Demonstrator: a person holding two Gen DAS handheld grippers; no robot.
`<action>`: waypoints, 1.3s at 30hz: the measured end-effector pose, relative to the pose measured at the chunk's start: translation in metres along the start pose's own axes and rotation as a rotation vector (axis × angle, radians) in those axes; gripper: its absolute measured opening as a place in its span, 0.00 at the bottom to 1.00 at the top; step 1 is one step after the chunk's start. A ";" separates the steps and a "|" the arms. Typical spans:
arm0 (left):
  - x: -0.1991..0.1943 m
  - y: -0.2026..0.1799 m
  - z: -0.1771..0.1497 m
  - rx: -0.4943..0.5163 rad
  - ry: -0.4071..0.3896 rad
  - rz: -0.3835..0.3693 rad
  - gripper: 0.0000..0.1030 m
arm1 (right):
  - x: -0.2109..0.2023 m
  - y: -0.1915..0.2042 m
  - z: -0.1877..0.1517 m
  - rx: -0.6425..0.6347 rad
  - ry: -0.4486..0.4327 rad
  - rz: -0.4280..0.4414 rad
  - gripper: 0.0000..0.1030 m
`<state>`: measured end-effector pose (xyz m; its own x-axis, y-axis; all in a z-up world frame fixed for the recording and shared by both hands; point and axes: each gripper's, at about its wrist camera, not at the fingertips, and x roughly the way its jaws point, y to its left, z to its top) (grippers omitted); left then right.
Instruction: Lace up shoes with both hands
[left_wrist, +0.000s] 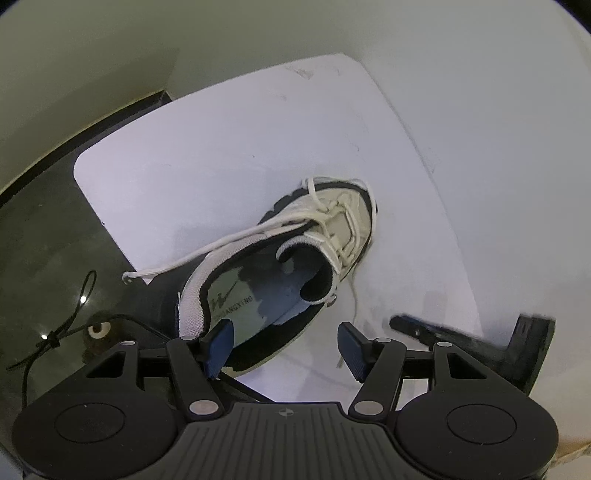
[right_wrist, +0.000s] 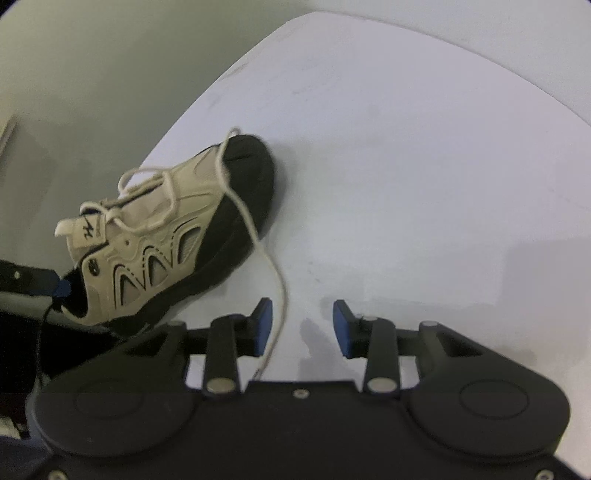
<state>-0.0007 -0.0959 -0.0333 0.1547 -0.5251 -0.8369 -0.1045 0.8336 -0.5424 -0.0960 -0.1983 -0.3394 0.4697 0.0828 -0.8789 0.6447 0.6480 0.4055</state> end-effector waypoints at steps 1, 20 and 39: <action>-0.001 0.002 0.000 -0.019 -0.004 -0.017 0.55 | -0.004 -0.008 -0.003 0.020 -0.002 0.006 0.34; 0.040 -0.009 0.030 -0.118 -0.074 -0.096 0.51 | 0.051 0.049 -0.005 -0.163 0.131 -0.170 0.35; 0.046 -0.021 0.031 0.078 -0.010 -0.043 0.25 | -0.002 0.018 0.003 0.007 0.010 0.051 0.00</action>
<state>0.0395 -0.1323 -0.0585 0.1670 -0.5596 -0.8118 -0.0203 0.8212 -0.5703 -0.0835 -0.1887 -0.3301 0.4959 0.1231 -0.8596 0.6243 0.6375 0.4514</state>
